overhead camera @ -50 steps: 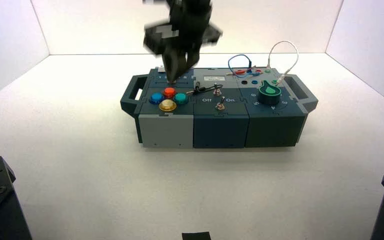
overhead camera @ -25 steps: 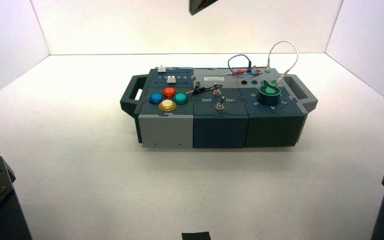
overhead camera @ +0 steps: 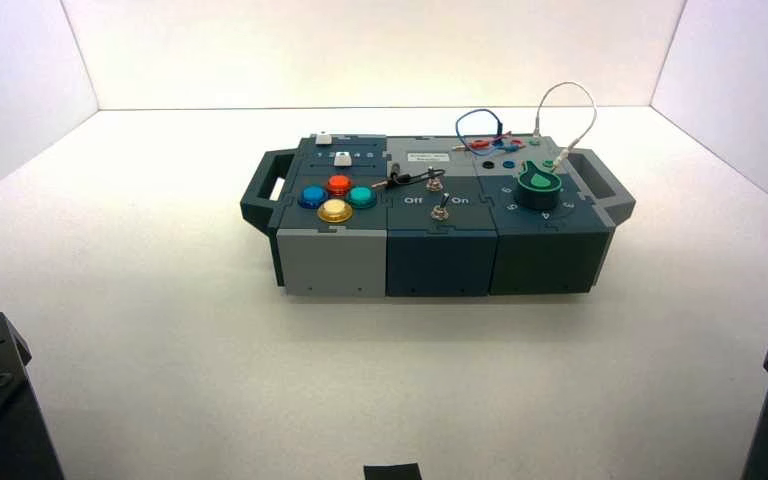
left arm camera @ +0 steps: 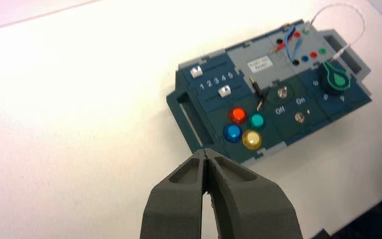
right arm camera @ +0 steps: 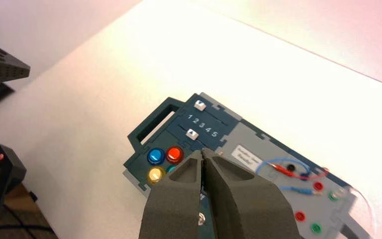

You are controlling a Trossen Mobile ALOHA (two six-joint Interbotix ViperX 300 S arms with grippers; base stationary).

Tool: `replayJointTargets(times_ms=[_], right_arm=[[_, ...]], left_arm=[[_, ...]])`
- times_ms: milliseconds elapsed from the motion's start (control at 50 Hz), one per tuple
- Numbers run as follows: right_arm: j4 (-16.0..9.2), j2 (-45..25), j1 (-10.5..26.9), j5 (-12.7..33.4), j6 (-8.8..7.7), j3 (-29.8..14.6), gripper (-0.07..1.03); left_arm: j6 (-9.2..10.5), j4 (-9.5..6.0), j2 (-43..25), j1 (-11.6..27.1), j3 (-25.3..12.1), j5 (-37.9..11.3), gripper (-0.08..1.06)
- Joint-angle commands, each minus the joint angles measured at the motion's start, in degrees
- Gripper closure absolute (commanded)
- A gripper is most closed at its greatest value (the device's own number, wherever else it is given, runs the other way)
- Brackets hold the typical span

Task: Push the red button.

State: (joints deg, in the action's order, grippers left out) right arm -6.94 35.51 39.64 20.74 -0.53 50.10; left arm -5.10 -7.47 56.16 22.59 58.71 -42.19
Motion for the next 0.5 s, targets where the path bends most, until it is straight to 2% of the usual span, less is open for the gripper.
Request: replayJointTargets(times_ms=[20, 200, 320, 500], right_arm=[[-2.02, 3.16, -2.81, -0.62, 0.35, 1.93, 0.99], [-2.72, 6.86, -4.92, -0.18, 0.35, 5.62, 0.99], [-2.72, 7.73, -6.59, 1.23, 0.35, 6.77, 0.99], [-2.72, 7.91, -7.91, 2.37, 0.35, 7.65, 0.99]], left_arm=[[-0.44, 0.26, -0.26, 0.26, -2.2, 1.49, 1.01], [-0.79, 1.05, 0.35, 0.26, -2.81, 1.67, 1.01], [-0.79, 2.99, 1.85, -0.44, -3.43, 1.49, 1.01], [-0.7, 3.25, 4.31, -2.02, -3.25, 0.35, 1.01]])
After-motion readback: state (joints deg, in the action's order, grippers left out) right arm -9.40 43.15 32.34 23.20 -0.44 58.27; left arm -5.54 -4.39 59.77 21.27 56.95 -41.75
